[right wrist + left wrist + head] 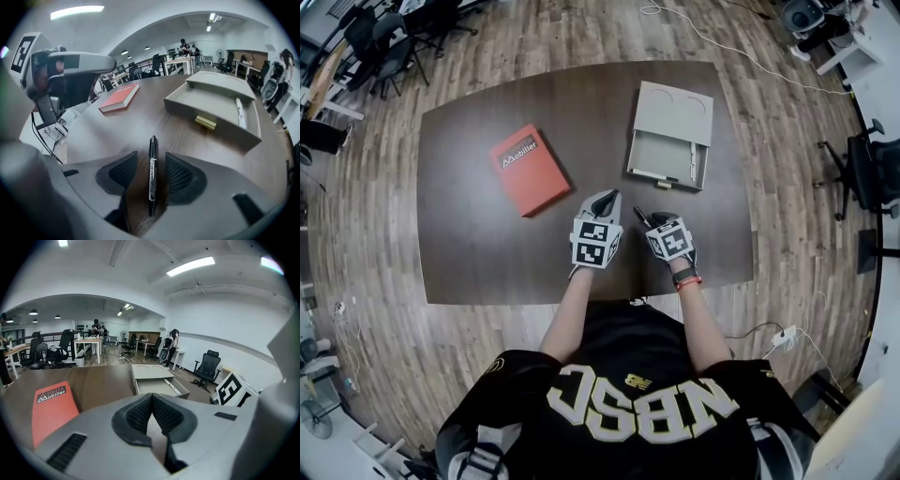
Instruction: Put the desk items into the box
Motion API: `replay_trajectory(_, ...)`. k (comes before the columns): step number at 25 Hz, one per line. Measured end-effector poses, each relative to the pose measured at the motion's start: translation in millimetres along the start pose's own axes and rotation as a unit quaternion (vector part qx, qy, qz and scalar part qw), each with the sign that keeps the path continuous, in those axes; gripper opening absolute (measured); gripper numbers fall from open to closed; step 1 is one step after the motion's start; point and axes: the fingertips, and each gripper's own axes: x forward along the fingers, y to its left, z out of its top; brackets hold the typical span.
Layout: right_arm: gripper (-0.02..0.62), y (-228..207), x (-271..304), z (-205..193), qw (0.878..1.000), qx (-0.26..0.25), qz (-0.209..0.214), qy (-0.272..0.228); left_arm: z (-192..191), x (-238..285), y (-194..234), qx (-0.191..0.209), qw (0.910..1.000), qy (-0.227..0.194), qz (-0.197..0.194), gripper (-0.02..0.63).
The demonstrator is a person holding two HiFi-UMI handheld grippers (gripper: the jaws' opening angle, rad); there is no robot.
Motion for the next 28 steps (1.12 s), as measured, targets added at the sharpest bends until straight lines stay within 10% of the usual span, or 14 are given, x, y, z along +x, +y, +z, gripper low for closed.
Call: replay_trajectory(28,0.052,-15,11,-11,0.999,0.032,-0.014,0.012,-6,8,11,0.001,0.9999,0.011,0.002,0.015)
